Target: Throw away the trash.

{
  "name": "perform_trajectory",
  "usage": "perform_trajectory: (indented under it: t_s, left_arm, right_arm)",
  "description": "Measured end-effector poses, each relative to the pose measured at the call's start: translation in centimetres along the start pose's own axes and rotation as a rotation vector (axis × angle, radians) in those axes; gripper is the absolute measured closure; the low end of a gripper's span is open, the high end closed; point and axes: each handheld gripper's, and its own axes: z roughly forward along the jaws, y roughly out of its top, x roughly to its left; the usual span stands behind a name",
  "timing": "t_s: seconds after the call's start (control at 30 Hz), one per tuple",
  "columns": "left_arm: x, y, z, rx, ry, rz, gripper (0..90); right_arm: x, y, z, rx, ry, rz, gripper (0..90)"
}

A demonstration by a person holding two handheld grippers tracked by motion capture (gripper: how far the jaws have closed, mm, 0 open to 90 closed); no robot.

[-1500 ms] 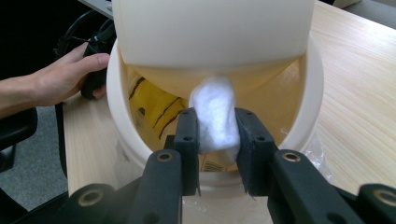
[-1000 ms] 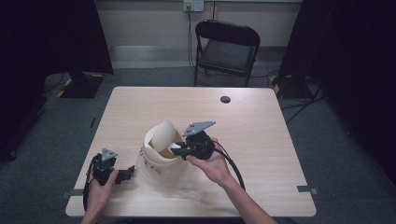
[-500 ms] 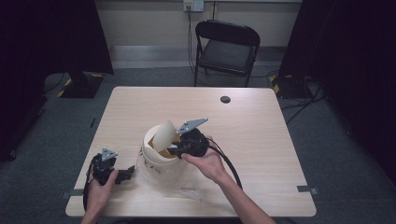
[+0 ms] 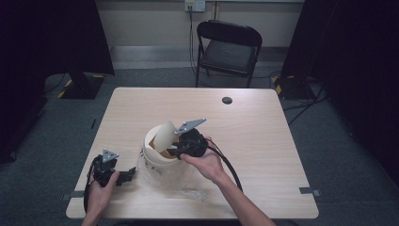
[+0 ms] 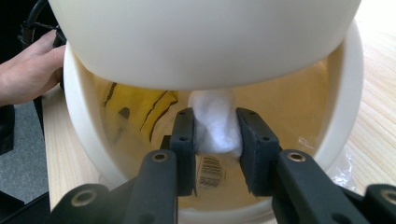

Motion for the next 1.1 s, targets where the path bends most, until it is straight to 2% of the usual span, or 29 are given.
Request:
perform_trajectory:
  t_s: [0.43,0.67,0.97,1.1]
  left_arm:
    - [0.0,0.0,0.0,0.0,0.001,0.0,0.0]
    - [0.0,0.0,0.0,0.0,0.001,0.0,0.0]
    - [0.0,0.0,0.0,0.0,0.001,0.0,0.0]
    - [0.0,0.0,0.0,0.0,0.001,0.0,0.0]
  right_arm:
    - [0.14,0.05,0.22,-0.014,-0.018,-0.012,61.6]
    - [0.54,0.06,0.1,-0.027,-0.017,-0.035,53.6]
    - [0.3,0.1,-0.53,-0.049,-0.021,-0.029,53.7]
    - [0.28,0.09,-0.7,-0.057,-0.015,-0.025,58.6]
